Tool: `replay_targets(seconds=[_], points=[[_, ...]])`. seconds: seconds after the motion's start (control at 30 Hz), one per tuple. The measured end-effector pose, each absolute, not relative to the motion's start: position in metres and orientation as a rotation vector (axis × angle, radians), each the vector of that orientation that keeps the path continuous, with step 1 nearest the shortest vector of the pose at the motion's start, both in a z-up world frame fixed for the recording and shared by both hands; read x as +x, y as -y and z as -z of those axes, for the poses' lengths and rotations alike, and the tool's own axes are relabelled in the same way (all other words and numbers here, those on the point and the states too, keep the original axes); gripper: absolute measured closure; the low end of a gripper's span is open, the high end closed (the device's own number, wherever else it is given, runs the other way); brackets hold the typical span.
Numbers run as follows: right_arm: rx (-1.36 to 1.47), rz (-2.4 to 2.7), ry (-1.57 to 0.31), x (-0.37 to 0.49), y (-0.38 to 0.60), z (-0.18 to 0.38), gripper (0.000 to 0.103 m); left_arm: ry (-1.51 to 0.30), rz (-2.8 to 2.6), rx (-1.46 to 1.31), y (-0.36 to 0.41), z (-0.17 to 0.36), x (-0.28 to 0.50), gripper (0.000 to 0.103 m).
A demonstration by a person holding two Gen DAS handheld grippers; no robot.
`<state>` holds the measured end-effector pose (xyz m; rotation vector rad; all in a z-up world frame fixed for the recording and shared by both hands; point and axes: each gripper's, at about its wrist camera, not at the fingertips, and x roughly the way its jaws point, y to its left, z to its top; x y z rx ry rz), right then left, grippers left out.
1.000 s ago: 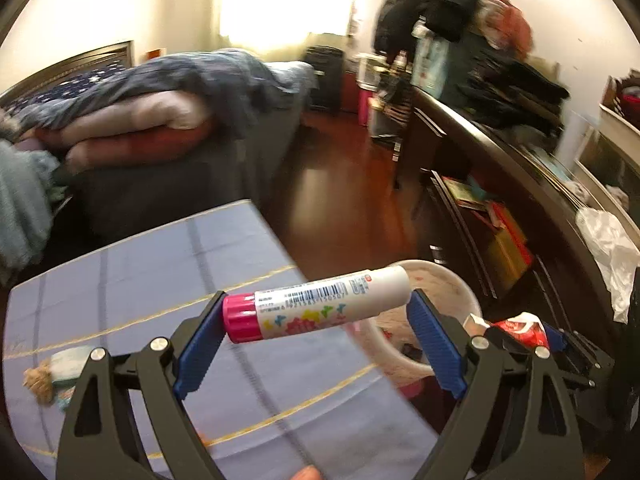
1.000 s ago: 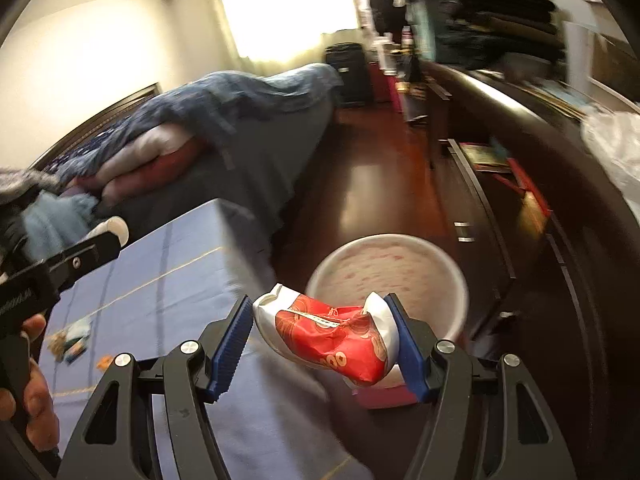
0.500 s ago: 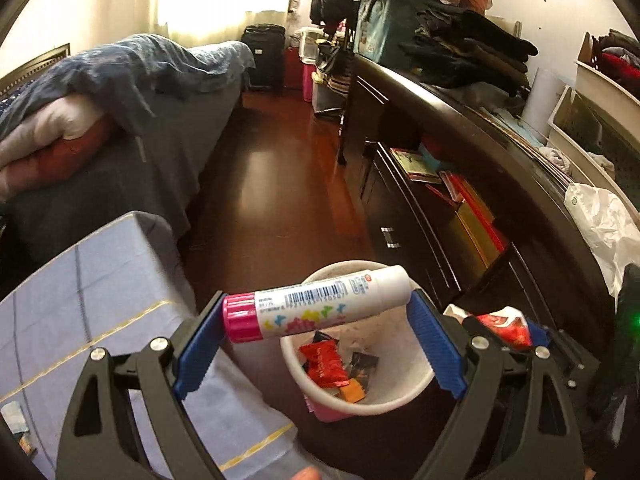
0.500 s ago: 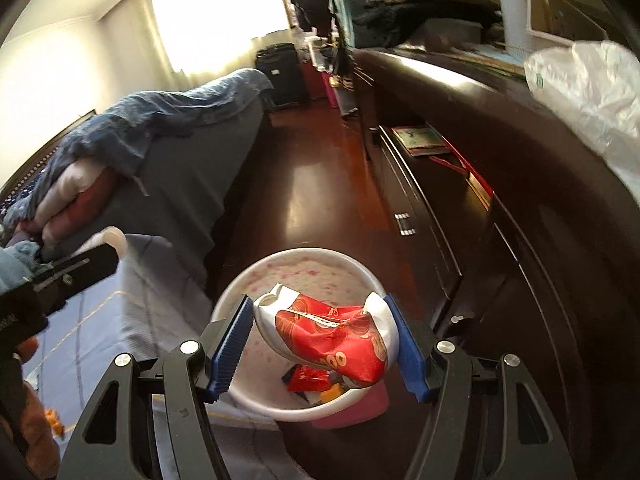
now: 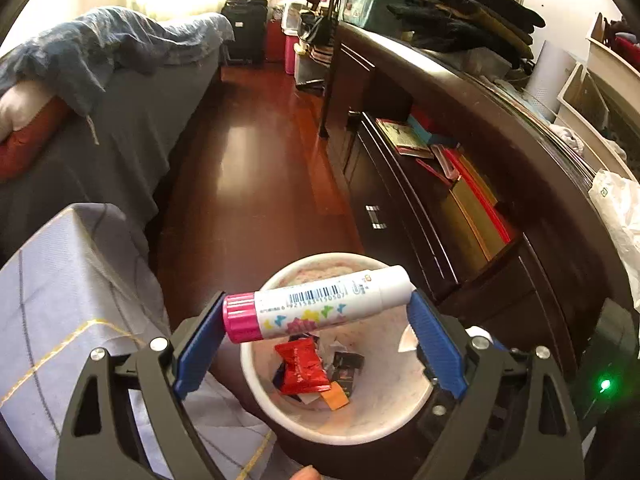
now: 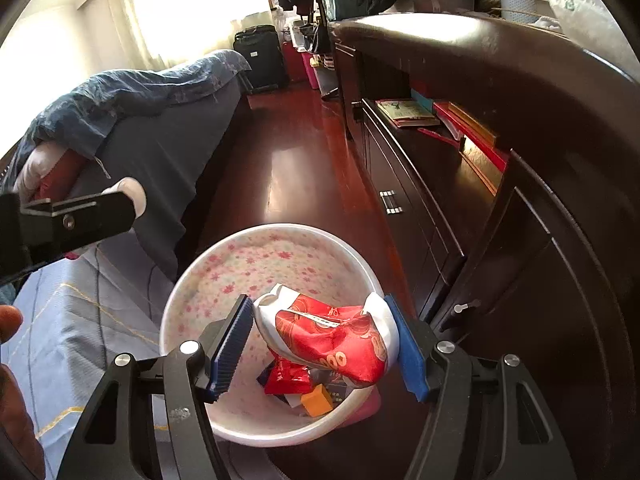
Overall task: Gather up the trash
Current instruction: 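Open both tools to drop the glue stick and red bag into the wastebasket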
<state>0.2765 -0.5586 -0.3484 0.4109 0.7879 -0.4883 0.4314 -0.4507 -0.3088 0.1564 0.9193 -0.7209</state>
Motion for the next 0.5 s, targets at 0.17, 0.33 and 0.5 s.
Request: replay_targets(seconds=[0.17,0.33,0.5], points=[[0.415,0.503,-0.797,0.281,0.563,0.359,0.034,-0.924,0.721,0.148,0.455,0.314,0.437,0.006],[0.424,0.508,-0.804,0.284,0.566,0.364,0.03,-0.919,0.732,0.128,0.454,0.311,0.441,0.004],[0.421,0.496,-0.813,0.281,0.561,0.362,0.029,-0.893,0.721,0.124,0.439,0.299,0.438,0.004]])
